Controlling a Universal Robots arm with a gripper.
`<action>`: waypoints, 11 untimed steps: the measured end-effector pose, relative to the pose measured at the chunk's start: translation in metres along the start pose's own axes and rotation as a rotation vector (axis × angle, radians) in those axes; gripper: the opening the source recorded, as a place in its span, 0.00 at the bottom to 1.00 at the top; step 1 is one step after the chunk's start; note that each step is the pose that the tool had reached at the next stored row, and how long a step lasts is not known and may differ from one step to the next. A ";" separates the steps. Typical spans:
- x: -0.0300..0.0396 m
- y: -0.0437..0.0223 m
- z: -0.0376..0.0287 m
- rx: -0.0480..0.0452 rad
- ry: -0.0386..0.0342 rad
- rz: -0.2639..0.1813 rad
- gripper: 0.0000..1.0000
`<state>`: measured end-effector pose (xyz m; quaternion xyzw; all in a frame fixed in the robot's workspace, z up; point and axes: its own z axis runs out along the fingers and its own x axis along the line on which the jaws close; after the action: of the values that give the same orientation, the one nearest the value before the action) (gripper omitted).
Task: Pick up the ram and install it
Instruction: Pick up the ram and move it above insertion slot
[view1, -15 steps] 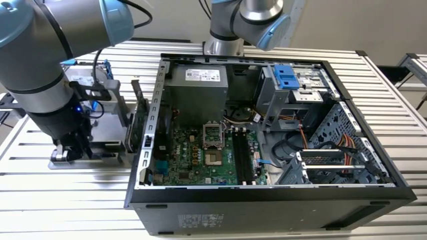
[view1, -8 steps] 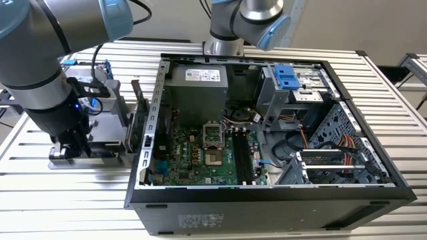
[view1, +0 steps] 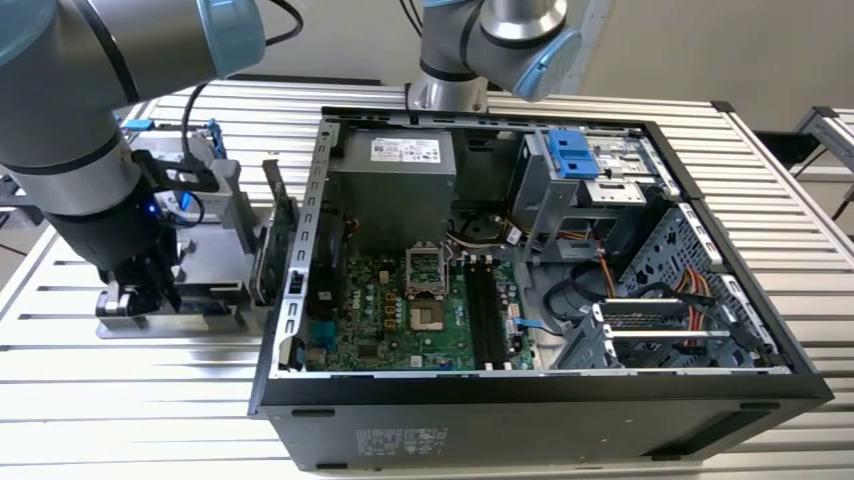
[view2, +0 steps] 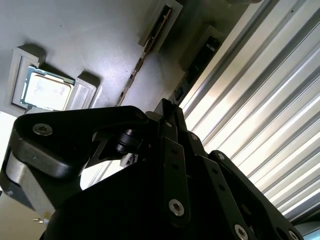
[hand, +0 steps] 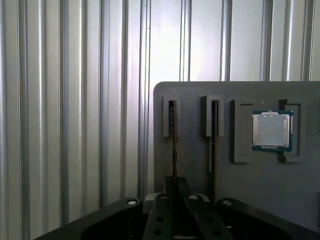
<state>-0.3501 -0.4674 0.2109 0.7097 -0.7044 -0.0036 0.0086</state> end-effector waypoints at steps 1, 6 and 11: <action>0.0000 0.0000 0.0000 0.0001 -0.0001 0.000 0.00; 0.0000 0.0000 -0.0009 -0.0002 0.0002 0.000 0.00; 0.0000 0.0001 -0.0052 0.0000 0.0000 0.000 0.00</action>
<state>-0.3501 -0.4674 0.2161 0.7097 -0.7045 -0.0036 0.0085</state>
